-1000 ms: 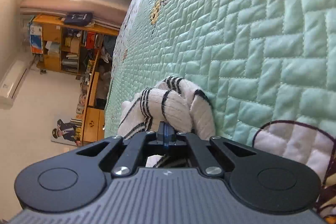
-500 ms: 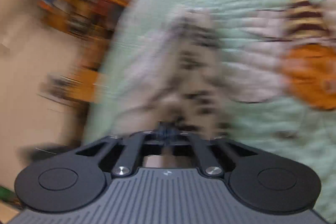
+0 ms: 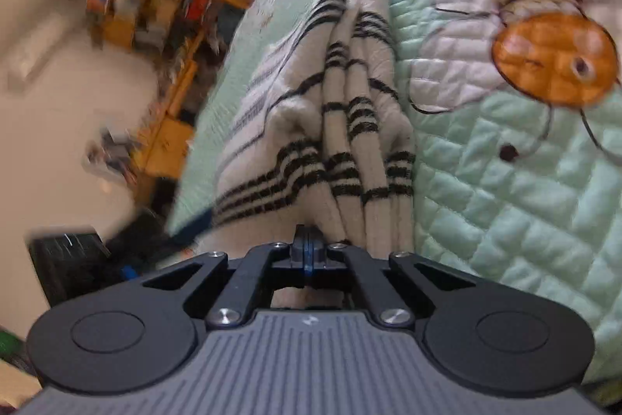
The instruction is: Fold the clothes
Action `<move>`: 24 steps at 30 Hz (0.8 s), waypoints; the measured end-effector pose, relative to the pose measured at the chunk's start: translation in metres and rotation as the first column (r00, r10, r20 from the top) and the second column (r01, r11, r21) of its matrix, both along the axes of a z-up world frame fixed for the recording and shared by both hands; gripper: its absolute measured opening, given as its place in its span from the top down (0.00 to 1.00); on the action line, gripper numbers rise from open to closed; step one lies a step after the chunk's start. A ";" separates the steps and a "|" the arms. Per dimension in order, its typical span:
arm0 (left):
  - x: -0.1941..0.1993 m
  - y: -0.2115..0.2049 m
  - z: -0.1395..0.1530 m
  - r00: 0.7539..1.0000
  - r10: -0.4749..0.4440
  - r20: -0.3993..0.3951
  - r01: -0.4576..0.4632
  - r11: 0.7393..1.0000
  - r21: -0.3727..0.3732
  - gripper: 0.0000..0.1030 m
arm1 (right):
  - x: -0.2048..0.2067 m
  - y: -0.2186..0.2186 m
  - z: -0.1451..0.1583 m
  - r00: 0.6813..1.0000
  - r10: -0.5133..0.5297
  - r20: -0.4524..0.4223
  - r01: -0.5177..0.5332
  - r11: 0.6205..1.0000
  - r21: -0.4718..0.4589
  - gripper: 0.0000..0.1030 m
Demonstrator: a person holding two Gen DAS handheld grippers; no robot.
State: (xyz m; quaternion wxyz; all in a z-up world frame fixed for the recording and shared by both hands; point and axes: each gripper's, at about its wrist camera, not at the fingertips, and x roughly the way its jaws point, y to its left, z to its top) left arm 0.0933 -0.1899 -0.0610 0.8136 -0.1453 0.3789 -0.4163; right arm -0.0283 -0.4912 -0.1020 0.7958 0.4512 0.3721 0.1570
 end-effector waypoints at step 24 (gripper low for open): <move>0.010 0.030 -0.021 0.986 0.104 -0.126 -0.103 0.995 0.016 0.01 | -0.026 0.001 -0.027 1.000 -0.018 -0.010 0.018 0.996 0.082 1.00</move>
